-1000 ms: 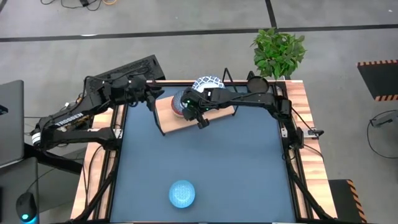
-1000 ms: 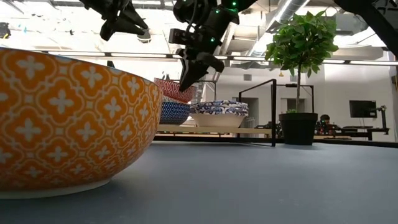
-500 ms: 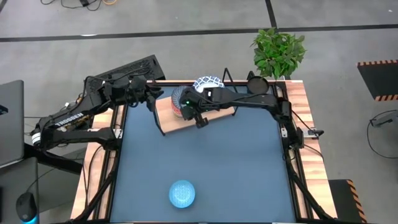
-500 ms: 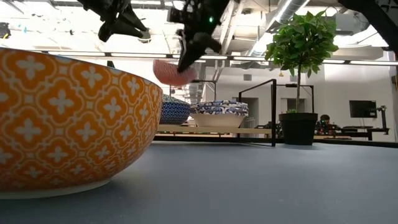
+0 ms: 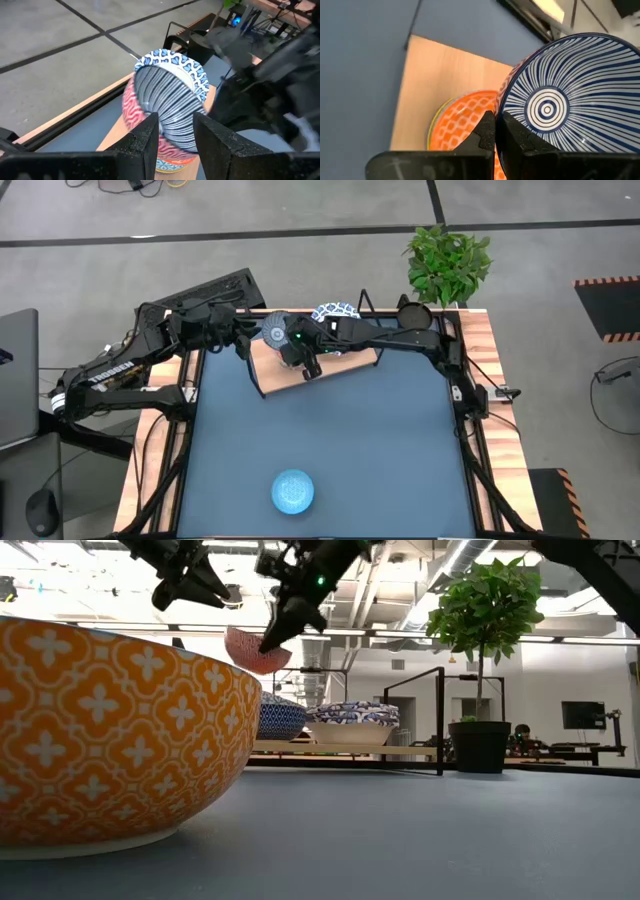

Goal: Place and stack bowls onto a shelf
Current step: Adjust the left stacked bowls on the shelf

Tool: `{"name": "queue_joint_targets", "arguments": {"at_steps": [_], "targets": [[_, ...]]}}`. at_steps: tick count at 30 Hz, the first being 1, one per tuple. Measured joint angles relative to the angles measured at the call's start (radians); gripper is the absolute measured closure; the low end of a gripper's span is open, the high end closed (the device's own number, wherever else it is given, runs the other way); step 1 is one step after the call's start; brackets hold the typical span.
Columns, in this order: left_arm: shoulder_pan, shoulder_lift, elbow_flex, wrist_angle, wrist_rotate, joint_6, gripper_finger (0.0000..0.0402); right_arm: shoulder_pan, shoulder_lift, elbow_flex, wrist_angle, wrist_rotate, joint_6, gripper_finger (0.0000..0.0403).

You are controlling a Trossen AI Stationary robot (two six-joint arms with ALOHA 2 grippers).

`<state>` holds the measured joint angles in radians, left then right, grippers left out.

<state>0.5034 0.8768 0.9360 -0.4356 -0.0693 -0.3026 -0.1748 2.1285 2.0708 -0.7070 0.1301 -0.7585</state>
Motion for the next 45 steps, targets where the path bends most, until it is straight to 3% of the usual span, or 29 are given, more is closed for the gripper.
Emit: {"name": "queue_joint_targets", "arguments": {"at_steps": [23, 45], "targets": [[0.0, 0.0, 0.0, -0.002, -0.007, -0.015, 0.0295, -0.064, 0.034, -0.002, -0.018, -0.029, -0.028, 0.0373], [0.0, 0.0, 0.0, -0.003, -0.024, -0.033, 0.0295, -0.077, 0.035, -0.002, -0.031, -0.167, -0.036, 0.0373]]}}
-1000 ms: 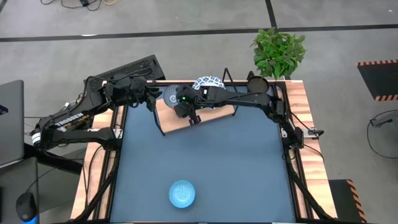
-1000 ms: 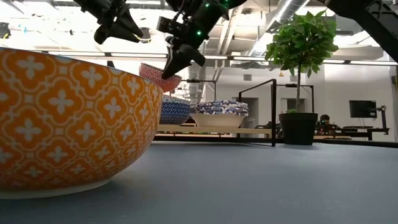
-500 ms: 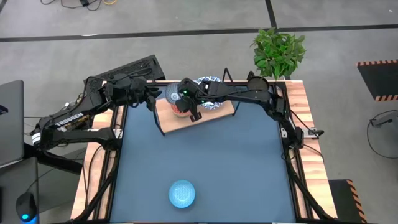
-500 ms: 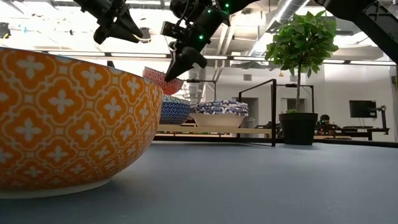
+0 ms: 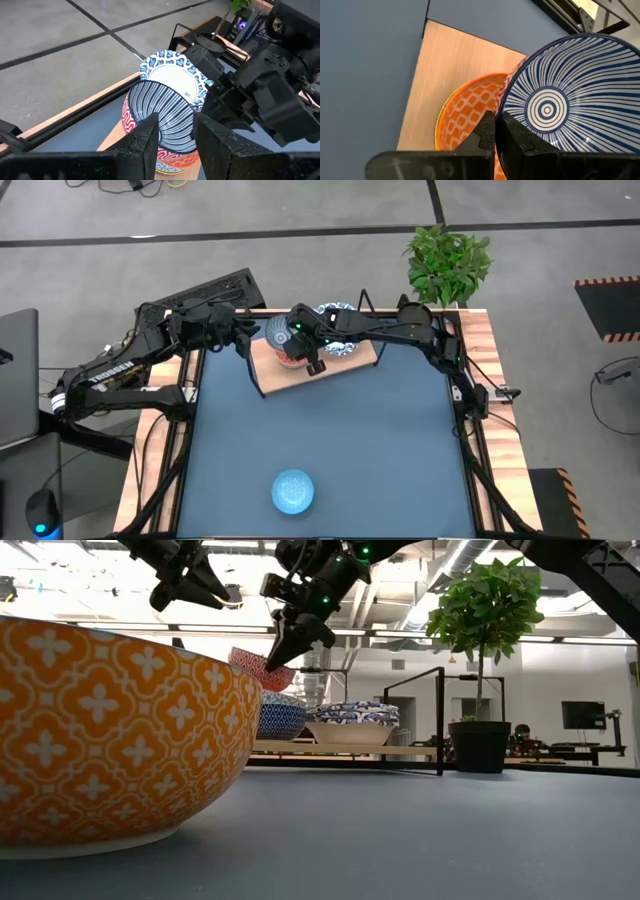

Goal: Place and stack bowls onto a shelf
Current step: Adjust the left stacked bowls on the shelf

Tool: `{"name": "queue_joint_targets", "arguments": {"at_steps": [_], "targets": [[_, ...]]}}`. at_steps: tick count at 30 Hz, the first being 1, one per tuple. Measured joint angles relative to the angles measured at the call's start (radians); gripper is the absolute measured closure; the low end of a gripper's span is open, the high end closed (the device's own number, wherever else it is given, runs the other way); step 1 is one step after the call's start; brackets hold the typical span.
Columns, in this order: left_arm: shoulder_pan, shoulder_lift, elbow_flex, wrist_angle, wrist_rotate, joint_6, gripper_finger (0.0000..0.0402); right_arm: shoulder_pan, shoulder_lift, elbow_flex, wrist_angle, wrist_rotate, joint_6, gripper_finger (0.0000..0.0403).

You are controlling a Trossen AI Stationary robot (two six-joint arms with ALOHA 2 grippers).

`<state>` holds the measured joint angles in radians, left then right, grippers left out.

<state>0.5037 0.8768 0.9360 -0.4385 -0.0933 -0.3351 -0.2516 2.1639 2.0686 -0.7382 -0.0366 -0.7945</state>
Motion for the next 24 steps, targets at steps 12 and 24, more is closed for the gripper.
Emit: {"name": "queue_joint_targets", "arguments": {"at_steps": [12, 24], "targets": [[0.0, 0.0, 0.0, -0.001, 0.0, -0.01, 0.0295, 0.0, 0.001, 0.0, -0.022, -0.012, -0.014, 0.0373], [0.0, 0.0, 0.0, -0.054, 0.002, -0.014, 0.0295, -0.004, 0.002, 0.0, -0.038, -0.017, -0.042, 0.0373]]}}
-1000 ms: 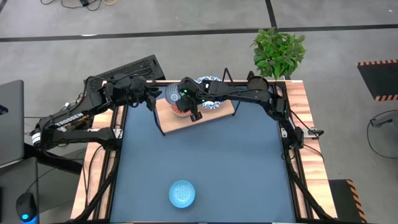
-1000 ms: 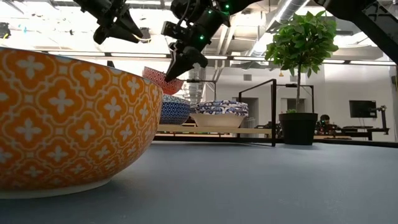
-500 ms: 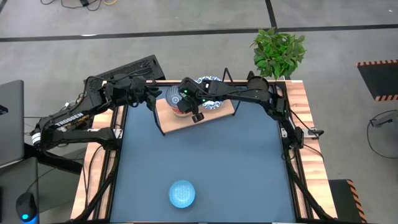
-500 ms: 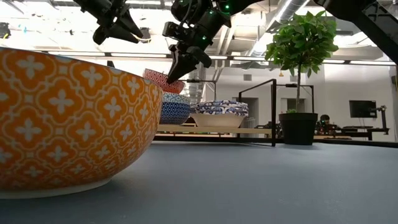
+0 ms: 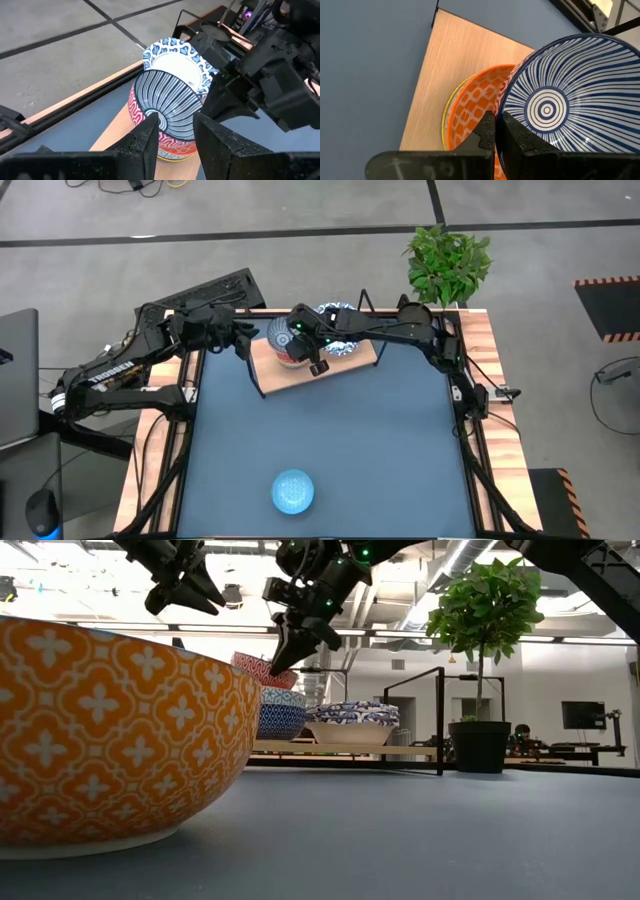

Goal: Place and stack bowls onto a shelf
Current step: Adjust the left stacked bowls on the shelf

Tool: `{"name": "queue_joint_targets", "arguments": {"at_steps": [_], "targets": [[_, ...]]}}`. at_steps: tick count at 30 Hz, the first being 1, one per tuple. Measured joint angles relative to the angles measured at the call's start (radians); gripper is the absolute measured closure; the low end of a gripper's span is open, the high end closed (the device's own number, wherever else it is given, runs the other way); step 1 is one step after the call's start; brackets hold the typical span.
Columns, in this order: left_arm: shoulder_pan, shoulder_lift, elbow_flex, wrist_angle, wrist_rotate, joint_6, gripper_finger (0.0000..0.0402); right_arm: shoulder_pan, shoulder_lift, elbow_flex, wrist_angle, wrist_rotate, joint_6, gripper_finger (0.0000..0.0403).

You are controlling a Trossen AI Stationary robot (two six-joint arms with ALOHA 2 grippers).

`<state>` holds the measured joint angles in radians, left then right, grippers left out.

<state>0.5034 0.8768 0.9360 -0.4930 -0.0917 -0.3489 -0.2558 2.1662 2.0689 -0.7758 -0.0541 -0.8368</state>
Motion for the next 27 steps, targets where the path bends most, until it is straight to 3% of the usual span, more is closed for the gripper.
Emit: {"name": "queue_joint_targets", "arguments": {"at_steps": [10, 19, 27], "targets": [[0.0, 0.0, 0.0, 0.001, 0.0, -0.005, 0.0295, 0.003, 0.0, 0.0, 0.007, 0.019, -0.025, 0.0373], [0.0, 0.0, 0.0, 0.001, 0.0, -0.008, 0.0295, 0.008, 0.0, 0.0, -0.008, -0.032, -0.031, 0.0373], [0.0, 0.0, 0.0, 0.001, 0.006, -0.019, 0.0295, 0.006, -0.006, 0.0, 0.027, 0.007, -0.025, 0.0373]]}}
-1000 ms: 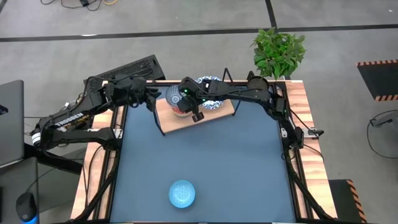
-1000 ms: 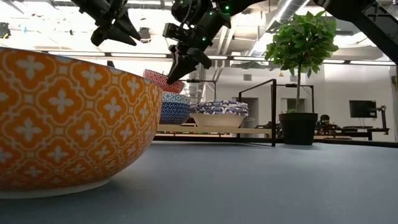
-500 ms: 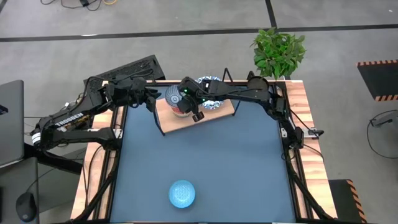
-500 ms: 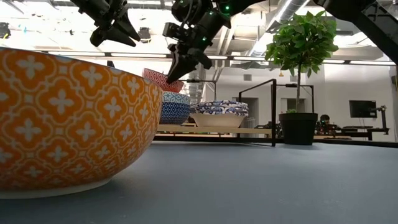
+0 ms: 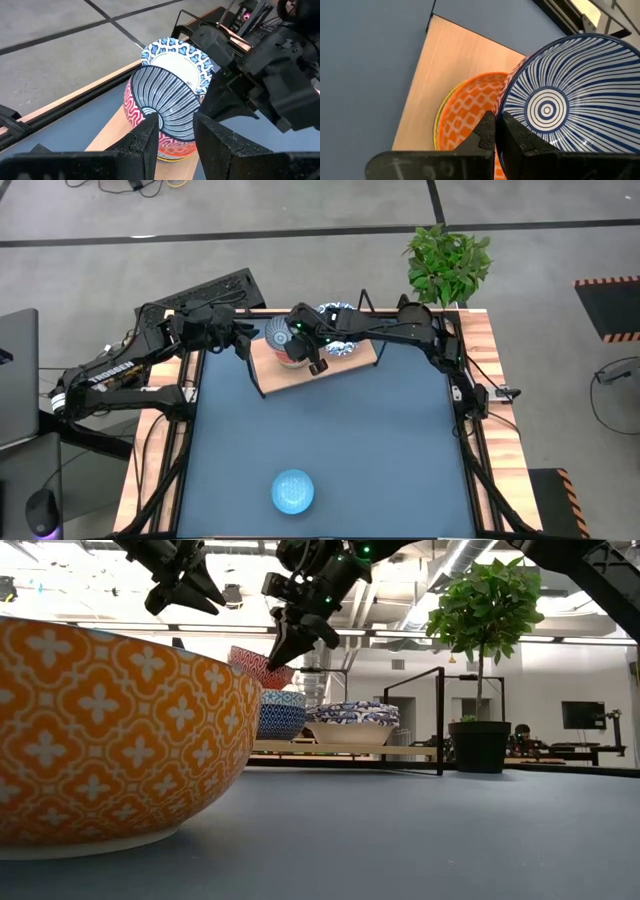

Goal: Place and stack bowls onto a shelf
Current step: Adjust the left stacked bowls on the shelf

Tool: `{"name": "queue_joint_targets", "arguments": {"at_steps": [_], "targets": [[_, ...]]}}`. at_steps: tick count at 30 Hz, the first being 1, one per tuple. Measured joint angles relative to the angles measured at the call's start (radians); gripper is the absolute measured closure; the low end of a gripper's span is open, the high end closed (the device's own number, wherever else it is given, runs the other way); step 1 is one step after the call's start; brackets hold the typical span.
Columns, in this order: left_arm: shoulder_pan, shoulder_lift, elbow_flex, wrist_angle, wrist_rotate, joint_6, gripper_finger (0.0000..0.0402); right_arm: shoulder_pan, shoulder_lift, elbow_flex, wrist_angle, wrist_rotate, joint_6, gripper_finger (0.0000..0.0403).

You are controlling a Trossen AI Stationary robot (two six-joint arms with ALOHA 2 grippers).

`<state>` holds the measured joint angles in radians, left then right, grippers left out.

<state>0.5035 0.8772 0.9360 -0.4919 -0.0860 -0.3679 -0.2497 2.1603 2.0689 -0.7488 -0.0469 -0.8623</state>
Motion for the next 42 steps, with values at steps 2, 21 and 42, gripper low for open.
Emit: {"name": "queue_joint_targets", "arguments": {"at_steps": [2, 21, 42], "targets": [[0.0, 0.0, 0.0, 0.0, 0.0, 0.0, 0.0295, 0.001, -0.001, 0.0, -0.003, 0.005, 0.006, 0.0373], [0.0, 0.0, 0.0, -0.033, 0.0, 0.008, 0.0295, 0.008, -0.03, 0.001, -0.137, -0.066, 0.085, 0.0373], [0.0, 0.0, -0.001, -0.033, 0.0, 0.008, 0.0295, 0.0, 0.006, 0.0, -0.138, -0.062, 0.07, 0.0369]]}}
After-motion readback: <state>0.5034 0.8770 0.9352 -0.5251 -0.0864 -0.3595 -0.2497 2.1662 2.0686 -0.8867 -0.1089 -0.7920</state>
